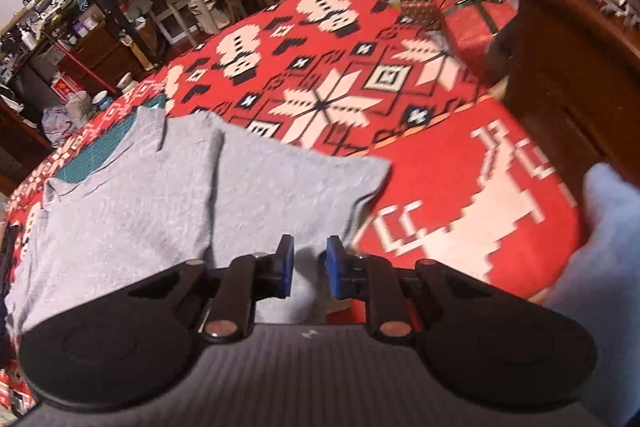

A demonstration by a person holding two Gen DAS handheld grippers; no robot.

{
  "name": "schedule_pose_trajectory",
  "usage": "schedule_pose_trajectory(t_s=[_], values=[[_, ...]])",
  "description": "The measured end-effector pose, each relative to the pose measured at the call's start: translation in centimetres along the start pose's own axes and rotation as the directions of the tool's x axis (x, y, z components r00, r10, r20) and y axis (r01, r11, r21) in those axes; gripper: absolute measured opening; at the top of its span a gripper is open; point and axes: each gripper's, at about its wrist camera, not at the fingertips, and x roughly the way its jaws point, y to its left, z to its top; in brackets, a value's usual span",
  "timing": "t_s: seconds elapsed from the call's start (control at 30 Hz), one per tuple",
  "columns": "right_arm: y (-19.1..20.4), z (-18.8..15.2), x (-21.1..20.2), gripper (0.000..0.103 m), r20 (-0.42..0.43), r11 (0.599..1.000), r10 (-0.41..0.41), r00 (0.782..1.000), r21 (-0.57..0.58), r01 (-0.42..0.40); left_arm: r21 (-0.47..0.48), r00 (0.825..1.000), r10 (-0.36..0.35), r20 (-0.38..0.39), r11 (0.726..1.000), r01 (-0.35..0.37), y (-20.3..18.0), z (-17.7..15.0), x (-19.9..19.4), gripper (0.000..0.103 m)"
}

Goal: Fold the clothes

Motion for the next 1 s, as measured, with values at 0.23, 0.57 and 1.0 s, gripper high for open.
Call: schedule_pose_trajectory(t_s=[0.23,0.57,1.0], values=[[0.2,-0.4,-0.1,0.001,-0.008,0.993,-0.112,0.994,-0.038,0.111,-0.007,1.000,-0.016,-0.001,1.000,0.016,-0.1,-0.3,-0.5,0.043],[3.1,-0.7,-2.4,0.010,0.075,0.972,-0.075,0.994,-0.215,0.090,-0.019,0.997,-0.071,-0.003,0.997,0.071,-0.2,-0.9,-1.2,0.043],[5.8,-2.7,0.7,0.011,-0.028,0.949,0.022,0.999,-0.315,-0.030,0.114,0.976,-0.216,0.016,0.971,0.212,-3.8,-1.7,-3.0,0.041]])
